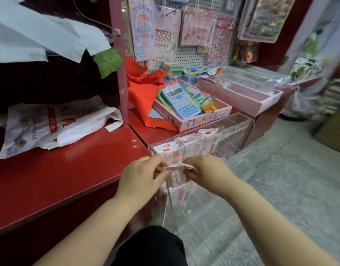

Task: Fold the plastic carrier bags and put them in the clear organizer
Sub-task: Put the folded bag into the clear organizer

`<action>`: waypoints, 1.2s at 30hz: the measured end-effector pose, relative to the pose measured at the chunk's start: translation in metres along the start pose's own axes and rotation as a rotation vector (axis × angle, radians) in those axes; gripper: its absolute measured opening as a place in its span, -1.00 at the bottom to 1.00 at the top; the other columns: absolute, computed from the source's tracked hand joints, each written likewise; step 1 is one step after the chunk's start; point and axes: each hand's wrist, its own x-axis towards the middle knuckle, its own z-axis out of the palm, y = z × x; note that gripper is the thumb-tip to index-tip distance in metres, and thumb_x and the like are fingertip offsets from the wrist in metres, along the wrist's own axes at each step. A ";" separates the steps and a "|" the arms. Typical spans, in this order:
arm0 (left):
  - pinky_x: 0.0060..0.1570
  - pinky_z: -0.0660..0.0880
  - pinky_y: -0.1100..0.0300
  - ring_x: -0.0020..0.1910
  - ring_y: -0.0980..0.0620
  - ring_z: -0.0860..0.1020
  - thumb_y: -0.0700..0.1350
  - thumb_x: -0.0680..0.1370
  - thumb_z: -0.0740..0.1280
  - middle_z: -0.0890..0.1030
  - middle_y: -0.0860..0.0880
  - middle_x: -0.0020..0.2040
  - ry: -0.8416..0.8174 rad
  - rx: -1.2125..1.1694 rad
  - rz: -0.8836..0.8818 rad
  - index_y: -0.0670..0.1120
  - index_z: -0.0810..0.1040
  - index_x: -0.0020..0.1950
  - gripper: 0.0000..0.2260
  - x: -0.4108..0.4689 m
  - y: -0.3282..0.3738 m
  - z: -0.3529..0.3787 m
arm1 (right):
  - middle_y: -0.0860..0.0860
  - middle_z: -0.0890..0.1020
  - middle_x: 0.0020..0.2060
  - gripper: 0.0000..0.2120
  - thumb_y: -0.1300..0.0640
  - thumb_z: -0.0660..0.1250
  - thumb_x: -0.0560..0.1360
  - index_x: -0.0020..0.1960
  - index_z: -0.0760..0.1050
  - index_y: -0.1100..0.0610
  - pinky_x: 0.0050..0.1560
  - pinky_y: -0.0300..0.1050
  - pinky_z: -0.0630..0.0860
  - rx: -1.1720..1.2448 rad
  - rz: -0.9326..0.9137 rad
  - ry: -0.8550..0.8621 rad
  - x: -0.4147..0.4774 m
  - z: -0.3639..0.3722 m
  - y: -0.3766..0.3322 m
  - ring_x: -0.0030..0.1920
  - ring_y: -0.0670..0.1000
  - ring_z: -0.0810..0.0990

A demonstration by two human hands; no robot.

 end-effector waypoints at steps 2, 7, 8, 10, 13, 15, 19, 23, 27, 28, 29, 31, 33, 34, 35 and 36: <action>-0.30 0.40 0.18 -0.27 0.10 0.48 0.07 0.37 0.25 0.58 0.04 -0.35 0.012 0.067 0.055 -0.04 0.59 -0.27 -0.77 0.011 -0.002 0.017 | 0.11 0.63 -0.11 -0.87 0.19 0.26 0.50 -0.02 0.57 0.17 -0.18 -0.11 0.30 0.147 0.102 0.051 0.001 0.005 0.032 -0.04 0.08 0.55; 0.11 0.41 0.06 0.11 -0.06 0.55 0.05 0.41 0.14 0.65 -0.09 0.03 -0.097 0.322 0.059 -0.16 0.62 0.06 -0.58 0.032 -0.025 0.051 | 0.02 0.52 -0.42 -0.80 0.44 0.29 0.41 -0.28 0.50 0.19 -0.38 -0.45 0.34 0.817 0.429 0.414 0.014 0.015 0.111 -0.49 -0.31 0.45; 0.10 0.41 0.07 0.05 -0.09 0.61 0.04 0.41 0.13 0.66 -0.10 0.01 -0.117 0.364 0.077 -0.17 0.63 0.05 -0.57 0.033 -0.029 0.056 | 0.00 0.52 -0.40 -0.83 0.45 0.28 0.42 -0.22 0.51 0.22 -0.37 -0.49 0.36 0.914 0.475 0.465 0.017 0.019 0.125 -0.47 -0.30 0.47; 0.12 0.29 0.07 -0.06 -0.10 0.65 0.01 0.40 0.13 0.68 -0.09 -0.10 -0.135 0.417 0.114 -0.19 0.65 -0.01 -0.59 0.031 -0.032 0.064 | -0.03 0.56 -0.37 -0.85 0.44 0.26 0.44 -0.17 0.53 0.25 -0.25 -0.43 0.41 1.038 0.533 0.512 0.023 0.029 0.147 -0.36 -0.22 0.52; 0.14 0.25 0.09 -0.07 -0.08 0.65 -0.01 0.43 0.13 0.68 -0.08 -0.13 -0.105 0.431 0.123 -0.18 0.66 -0.02 -0.61 0.029 -0.035 0.068 | -0.15 0.61 -0.48 -0.75 0.43 0.25 0.45 -0.26 0.52 0.13 -0.19 -0.39 0.46 1.073 0.533 0.533 0.034 0.046 0.166 -0.37 -0.26 0.56; 0.16 0.25 0.08 -0.03 -0.06 0.63 0.00 0.45 0.13 0.68 -0.08 -0.10 -0.086 0.429 0.133 -0.18 0.65 0.01 -0.61 0.028 -0.038 0.070 | -0.23 0.61 -0.47 -0.69 0.46 0.26 0.44 -0.27 0.53 0.08 -0.21 -0.45 0.46 1.035 0.510 0.512 0.040 0.058 0.171 -0.36 -0.32 0.55; 0.16 0.26 0.06 -0.01 -0.09 0.62 -0.01 0.45 0.14 0.68 -0.10 -0.08 -0.076 0.425 0.147 -0.19 0.64 0.02 -0.61 0.028 -0.041 0.074 | -0.24 0.62 -0.39 -0.58 0.56 0.21 0.37 -0.30 0.54 0.05 -0.24 -0.48 0.41 0.871 0.475 0.429 0.047 0.081 0.179 -0.33 -0.36 0.53; 0.15 0.26 0.06 -0.03 -0.10 0.62 -0.01 0.44 0.15 0.68 -0.10 -0.09 -0.070 0.443 0.151 -0.19 0.64 0.02 -0.62 0.028 -0.042 0.075 | -0.01 0.59 -0.22 -0.72 0.51 0.22 0.39 -0.11 0.60 0.23 -0.28 -0.52 0.36 0.694 0.474 0.389 0.054 0.091 0.183 -0.30 -0.29 0.52; 0.16 0.26 0.06 0.01 -0.09 0.60 -0.02 0.45 0.15 0.67 -0.11 -0.08 -0.057 0.446 0.147 -0.19 0.64 0.02 -0.63 0.027 -0.042 0.075 | 0.05 0.61 -0.16 -0.78 0.41 0.21 0.44 -0.06 0.60 0.26 -0.15 -0.34 0.45 0.603 0.476 0.260 0.061 0.085 0.188 -0.16 -0.02 0.53; 0.16 0.26 0.06 0.00 -0.09 0.61 -0.02 0.45 0.15 0.67 -0.11 -0.08 -0.053 0.448 0.149 -0.19 0.64 0.02 -0.63 0.027 -0.042 0.075 | 0.08 0.63 -0.16 -0.81 0.37 0.22 0.46 -0.07 0.60 0.26 -0.09 -0.18 0.47 0.574 0.476 0.211 0.063 0.083 0.190 -0.12 0.04 0.54; 0.15 0.26 0.05 -0.02 -0.11 0.63 -0.02 0.45 0.15 0.67 -0.12 -0.08 -0.053 0.448 0.150 -0.20 0.64 0.02 -0.63 0.027 -0.041 0.075 | 0.11 0.61 -0.21 -0.84 0.33 0.22 0.47 -0.11 0.59 0.26 -0.10 -0.13 0.45 0.540 0.480 0.160 0.063 0.080 0.191 -0.13 0.08 0.52; 0.15 0.26 0.05 -0.03 -0.13 0.64 -0.03 0.46 0.15 0.67 -0.13 -0.09 -0.051 0.444 0.151 -0.21 0.64 0.02 -0.63 0.026 -0.041 0.075 | 0.12 0.55 -0.31 -0.84 0.28 0.21 0.48 -0.22 0.52 0.28 -0.18 -0.11 0.38 0.527 0.511 0.078 0.062 0.076 0.192 -0.19 0.11 0.48; 0.16 0.25 0.05 0.02 -0.09 0.60 -0.02 0.46 0.15 0.67 -0.13 -0.08 -0.048 0.436 0.147 -0.20 0.64 0.02 -0.63 0.026 -0.041 0.076 | 0.14 0.52 -0.27 -0.85 0.28 0.20 0.49 -0.20 0.48 0.31 -0.25 -0.14 0.35 0.590 0.538 0.044 0.059 0.073 0.190 -0.20 0.08 0.44; 0.16 0.25 0.05 0.05 -0.08 0.55 -0.02 0.46 0.15 0.67 -0.12 -0.08 -0.047 0.433 0.146 -0.20 0.63 0.02 -0.63 0.026 -0.041 0.076 | 0.13 0.49 -0.24 -0.86 0.28 0.20 0.50 -0.15 0.49 0.31 -0.25 -0.16 0.32 0.621 0.549 0.043 0.058 0.070 0.189 -0.19 0.04 0.42; 0.16 0.25 0.05 0.05 -0.07 0.55 -0.02 0.46 0.15 0.67 -0.12 -0.08 -0.045 0.433 0.149 -0.20 0.63 0.03 -0.63 0.026 -0.042 0.076 | 0.13 0.48 -0.21 -0.86 0.28 0.20 0.51 -0.09 0.51 0.32 -0.21 -0.17 0.31 0.643 0.558 0.049 0.057 0.069 0.189 -0.16 0.02 0.41; 0.16 0.25 0.05 0.02 -0.08 0.59 -0.02 0.46 0.15 0.67 -0.12 -0.08 -0.044 0.436 0.153 -0.20 0.64 0.02 -0.63 0.026 -0.042 0.077 | 0.13 0.49 -0.19 -0.84 0.28 0.20 0.52 -0.05 0.52 0.34 -0.16 -0.17 0.31 0.653 0.564 0.053 0.057 0.069 0.190 -0.14 0.03 0.42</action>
